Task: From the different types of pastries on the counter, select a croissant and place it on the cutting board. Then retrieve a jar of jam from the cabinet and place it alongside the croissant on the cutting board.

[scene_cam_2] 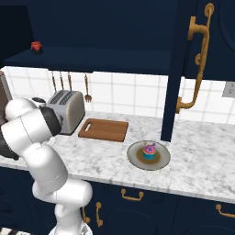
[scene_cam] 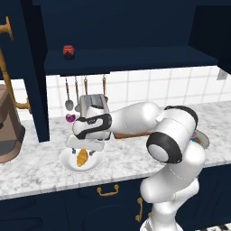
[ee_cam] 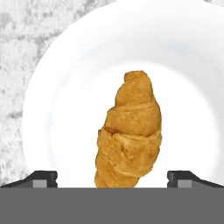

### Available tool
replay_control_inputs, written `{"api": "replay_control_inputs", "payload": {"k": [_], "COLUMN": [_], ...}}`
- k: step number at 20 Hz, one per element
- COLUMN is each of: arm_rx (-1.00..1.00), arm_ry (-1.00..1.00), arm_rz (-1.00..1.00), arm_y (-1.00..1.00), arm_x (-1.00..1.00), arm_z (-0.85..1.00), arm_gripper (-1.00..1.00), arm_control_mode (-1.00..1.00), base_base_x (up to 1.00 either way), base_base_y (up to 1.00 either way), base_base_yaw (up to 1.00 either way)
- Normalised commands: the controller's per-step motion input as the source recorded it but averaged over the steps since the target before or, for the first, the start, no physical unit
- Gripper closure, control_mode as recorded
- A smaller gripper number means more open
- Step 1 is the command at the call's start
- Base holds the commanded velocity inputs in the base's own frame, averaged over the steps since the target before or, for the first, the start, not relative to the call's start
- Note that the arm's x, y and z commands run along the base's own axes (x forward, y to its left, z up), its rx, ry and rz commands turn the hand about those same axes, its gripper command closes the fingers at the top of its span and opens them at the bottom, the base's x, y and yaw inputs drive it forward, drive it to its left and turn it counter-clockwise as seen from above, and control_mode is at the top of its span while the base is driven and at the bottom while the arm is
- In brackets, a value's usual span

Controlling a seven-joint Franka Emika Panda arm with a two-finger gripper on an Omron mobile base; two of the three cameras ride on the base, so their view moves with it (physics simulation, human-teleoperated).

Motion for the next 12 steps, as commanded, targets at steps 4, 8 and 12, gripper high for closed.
{"api": "replay_control_inputs", "payload": {"k": [4,8,12], "arm_rx": [0.00,0.00,0.00], "arm_ry": [0.00,0.00,0.00], "arm_rz": [0.00,0.00,0.00], "arm_y": [0.01,0.00,0.02], "arm_x": [0.00,0.05,0.11], "arm_z": [-0.29,-0.17,-0.14], "arm_gripper": [-1.00,-1.00,-1.00], "arm_control_mode": [-1.00,-1.00,-1.00], "base_base_x": [0.00,0.00,0.00], "base_base_y": [0.00,0.00,0.00], "base_base_yaw": [0.00,0.00,0.00]}}
